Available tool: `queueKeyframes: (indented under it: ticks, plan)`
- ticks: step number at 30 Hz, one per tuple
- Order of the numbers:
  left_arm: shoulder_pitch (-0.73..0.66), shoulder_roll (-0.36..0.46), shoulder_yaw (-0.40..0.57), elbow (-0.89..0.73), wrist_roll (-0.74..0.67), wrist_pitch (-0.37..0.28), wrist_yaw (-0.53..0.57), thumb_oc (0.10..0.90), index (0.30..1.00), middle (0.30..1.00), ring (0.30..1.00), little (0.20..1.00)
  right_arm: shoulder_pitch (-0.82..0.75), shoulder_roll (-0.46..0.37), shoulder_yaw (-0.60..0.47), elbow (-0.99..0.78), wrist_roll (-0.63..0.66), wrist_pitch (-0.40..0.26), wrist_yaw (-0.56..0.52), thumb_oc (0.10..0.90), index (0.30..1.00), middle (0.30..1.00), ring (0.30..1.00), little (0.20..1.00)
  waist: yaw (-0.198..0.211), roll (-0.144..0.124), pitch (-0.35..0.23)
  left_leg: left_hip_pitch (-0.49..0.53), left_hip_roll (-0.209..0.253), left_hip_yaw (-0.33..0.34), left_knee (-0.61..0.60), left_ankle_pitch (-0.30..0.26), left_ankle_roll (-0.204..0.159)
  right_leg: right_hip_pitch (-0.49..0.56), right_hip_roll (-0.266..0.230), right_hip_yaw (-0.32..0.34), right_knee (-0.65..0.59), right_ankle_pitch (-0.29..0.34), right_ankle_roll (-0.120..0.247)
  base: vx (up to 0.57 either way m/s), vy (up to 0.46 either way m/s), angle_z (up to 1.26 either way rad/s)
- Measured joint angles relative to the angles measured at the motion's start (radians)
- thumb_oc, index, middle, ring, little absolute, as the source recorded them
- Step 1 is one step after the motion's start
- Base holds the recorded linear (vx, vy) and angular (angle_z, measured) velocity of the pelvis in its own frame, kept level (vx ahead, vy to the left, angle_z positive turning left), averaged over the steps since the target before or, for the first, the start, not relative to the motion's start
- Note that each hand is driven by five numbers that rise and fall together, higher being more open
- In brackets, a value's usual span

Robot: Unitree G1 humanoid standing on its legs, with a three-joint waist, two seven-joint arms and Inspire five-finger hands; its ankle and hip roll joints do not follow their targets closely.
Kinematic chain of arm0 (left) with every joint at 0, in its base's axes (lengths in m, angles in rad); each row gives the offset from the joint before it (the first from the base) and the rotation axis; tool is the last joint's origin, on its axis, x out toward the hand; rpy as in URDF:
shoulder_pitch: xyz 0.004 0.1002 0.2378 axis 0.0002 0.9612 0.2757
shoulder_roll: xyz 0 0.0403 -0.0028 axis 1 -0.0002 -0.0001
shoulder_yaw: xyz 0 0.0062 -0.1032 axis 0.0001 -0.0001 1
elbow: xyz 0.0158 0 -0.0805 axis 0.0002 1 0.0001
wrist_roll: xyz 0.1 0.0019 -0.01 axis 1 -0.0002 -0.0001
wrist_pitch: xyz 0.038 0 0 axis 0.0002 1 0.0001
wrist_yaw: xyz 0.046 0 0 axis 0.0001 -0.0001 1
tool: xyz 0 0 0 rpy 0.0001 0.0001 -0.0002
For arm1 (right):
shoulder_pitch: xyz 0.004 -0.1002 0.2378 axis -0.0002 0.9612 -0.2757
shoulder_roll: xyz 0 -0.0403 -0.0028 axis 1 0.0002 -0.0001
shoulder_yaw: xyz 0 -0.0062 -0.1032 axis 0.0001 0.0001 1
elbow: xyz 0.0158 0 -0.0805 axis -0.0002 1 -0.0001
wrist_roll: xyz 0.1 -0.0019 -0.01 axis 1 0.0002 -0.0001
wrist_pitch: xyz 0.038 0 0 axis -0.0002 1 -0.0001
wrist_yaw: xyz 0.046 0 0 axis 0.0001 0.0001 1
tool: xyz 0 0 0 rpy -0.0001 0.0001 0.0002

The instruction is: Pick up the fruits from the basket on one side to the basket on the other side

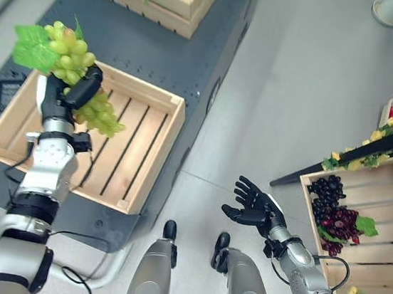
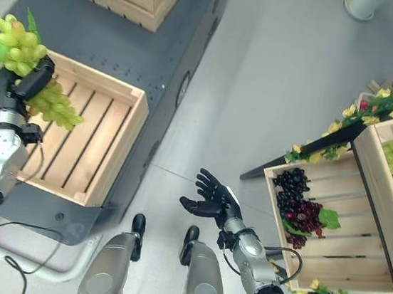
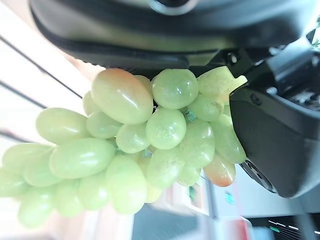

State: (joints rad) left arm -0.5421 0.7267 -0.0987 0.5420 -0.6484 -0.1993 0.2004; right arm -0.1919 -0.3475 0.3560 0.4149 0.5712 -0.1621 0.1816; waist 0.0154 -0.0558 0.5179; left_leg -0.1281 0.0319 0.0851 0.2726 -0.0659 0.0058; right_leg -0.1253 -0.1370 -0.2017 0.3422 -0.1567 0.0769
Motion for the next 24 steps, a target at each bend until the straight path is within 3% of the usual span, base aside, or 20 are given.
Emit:
queueKeyframes:
  ticks: [5,7,11,15,19,24]
  plan:
    - [0.001,-0.015,0.002,-0.135,-0.151,0.000,-0.079,0.400,0.300,0.300,0.300,0.300,-0.050,-0.008,0.002,-0.081,-0.055,0.007,-0.006,0.800,0.900,0.900,0.900,0.900,0.000,0.044,-0.037,0.089,-0.004,0.001,-0.084,0.012,0.002,0.095,0.011,-0.003,-0.101,0.027,0.009,0.09,-0.099,-0.01]
    - [-0.002,-0.016,0.002,-0.174,-0.167,0.001,-0.092,0.400,0.300,0.300,0.300,0.300,-0.069,-0.025,0.014,-0.137,-0.055,0.042,-0.006,0.800,0.900,0.900,0.900,0.900,0.001,0.057,-0.046,0.136,-0.005,0.001,-0.122,0.018,0.002,0.144,0.017,-0.004,-0.144,0.037,0.013,0.06,-0.120,0.00]
    - [-0.006,-0.020,-0.002,-0.187,-0.174,0.001,-0.145,0.400,0.300,0.300,0.300,0.300,-0.102,-0.039,0.015,-0.194,-0.022,0.062,-0.006,0.800,0.900,0.900,0.900,0.900,-0.002,0.075,-0.149,0.175,-0.004,-0.001,-0.202,0.035,-0.001,0.196,0.032,-0.005,-0.254,0.069,0.015,0.02,-0.122,0.00]
    - [-0.016,-0.020,-0.019,-0.187,-0.173,0.002,-0.178,0.400,0.300,0.300,0.300,0.300,-0.130,-0.041,0.016,-0.205,0.001,0.093,-0.007,0.800,0.900,0.900,0.900,0.900,-0.001,0.079,-0.209,0.221,-0.008,-0.002,-0.271,0.053,0.001,0.254,0.039,-0.006,-0.348,0.099,0.017,0.01,-0.125,0.01]
    - [-0.052,-0.019,-0.069,-0.187,-0.167,0.006,-0.217,0.400,0.300,0.300,0.300,0.300,-0.189,-0.032,0.025,-0.236,0.059,0.126,-0.011,0.800,0.900,0.900,0.900,0.900,-0.001,0.079,-0.224,0.251,-0.016,0.000,-0.323,0.072,0.005,0.293,0.039,-0.006,-0.422,0.132,0.025,-0.02,-0.101,-0.01]
    - [-0.132,-0.027,-0.170,-0.191,-0.126,0.015,-0.268,0.400,0.300,0.300,0.300,0.300,-0.300,-0.015,0.041,-0.236,0.109,0.170,-0.056,0.800,0.900,0.900,0.900,0.900,-0.001,0.079,-0.226,0.258,-0.021,-0.003,-0.353,0.087,0.008,0.291,0.036,-0.006,-0.430,0.139,0.030,-0.01,-0.075,0.03]
